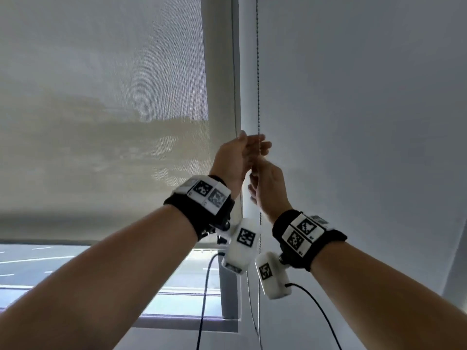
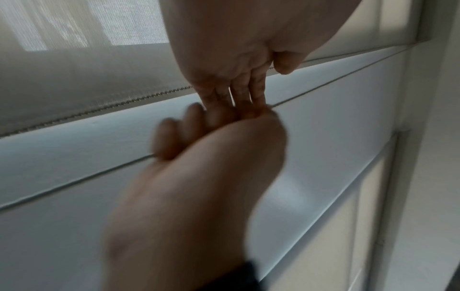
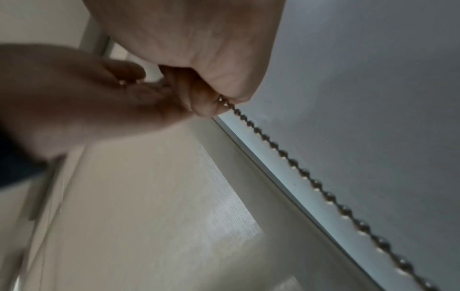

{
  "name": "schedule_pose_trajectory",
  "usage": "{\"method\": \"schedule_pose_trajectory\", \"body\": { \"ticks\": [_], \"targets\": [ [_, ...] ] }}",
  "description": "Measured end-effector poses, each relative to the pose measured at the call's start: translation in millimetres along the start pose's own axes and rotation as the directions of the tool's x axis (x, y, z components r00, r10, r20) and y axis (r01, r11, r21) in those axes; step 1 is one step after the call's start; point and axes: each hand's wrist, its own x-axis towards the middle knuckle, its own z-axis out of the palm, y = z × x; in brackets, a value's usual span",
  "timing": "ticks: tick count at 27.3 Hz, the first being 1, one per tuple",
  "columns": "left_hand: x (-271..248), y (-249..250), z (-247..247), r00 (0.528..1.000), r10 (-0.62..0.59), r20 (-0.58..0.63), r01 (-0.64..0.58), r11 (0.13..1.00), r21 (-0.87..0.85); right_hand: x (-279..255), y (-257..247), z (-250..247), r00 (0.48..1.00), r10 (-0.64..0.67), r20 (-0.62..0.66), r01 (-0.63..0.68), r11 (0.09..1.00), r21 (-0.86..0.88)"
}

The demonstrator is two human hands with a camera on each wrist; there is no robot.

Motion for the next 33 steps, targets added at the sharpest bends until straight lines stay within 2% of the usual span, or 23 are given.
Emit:
{"method": "schedule_pose_trajectory", "body": {
  "ticks": [5, 10, 15, 18, 24, 29, 33],
  "targets": [
    [-2.0, -0.6, 14.4, 0.997, -0.029, 0.072, 0.027, 0.999, 0.035, -33.1, 42.5, -10.6, 0.997, 0.075, -0.015, -0.074, 0.997, 0.03],
    [-8.7, -23.9, 13.2, 1.0, -0.027, 0.006, 0.027, 0.999, 0.028, -53.7, 69.4, -21.4, 0.999, 0.054, -0.008, -0.054, 0.998, 0.029],
    [-16.2, -27.2, 15.7, 0.998, -0.047, -0.043, 0.048, 0.999, 0.015, -59.2, 74.0, -21.9, 0.998, 0.06, 0.027, -0.06, 0.998, 0.027],
    [-19.7, -25.1, 14.3, 0.998, -0.053, -0.033, 0.053, 0.999, 0.011, -55.5, 58.4, -28.3, 0.996, 0.063, 0.062, -0.064, 0.998, 0.019],
    [-28.4, -36.4, 8.5, 0.995, -0.066, -0.078, 0.068, 0.997, 0.025, -7.0, -8.4, -32.4, 0.988, -0.154, -0.002, 0.151, 0.971, -0.184],
    [-46.8, -61.8, 3.8, 0.987, -0.135, -0.088, 0.14, 0.989, 0.056, 29.3, -75.1, -7.8, 0.99, -0.115, 0.081, 0.125, 0.985, -0.12],
    [-68.6, -85.8, -0.1, 0.973, -0.2, -0.113, 0.21, 0.974, 0.083, 37.9, -100.4, 11.3, 0.988, -0.083, 0.13, 0.092, 0.993, -0.068]
  ]
}}
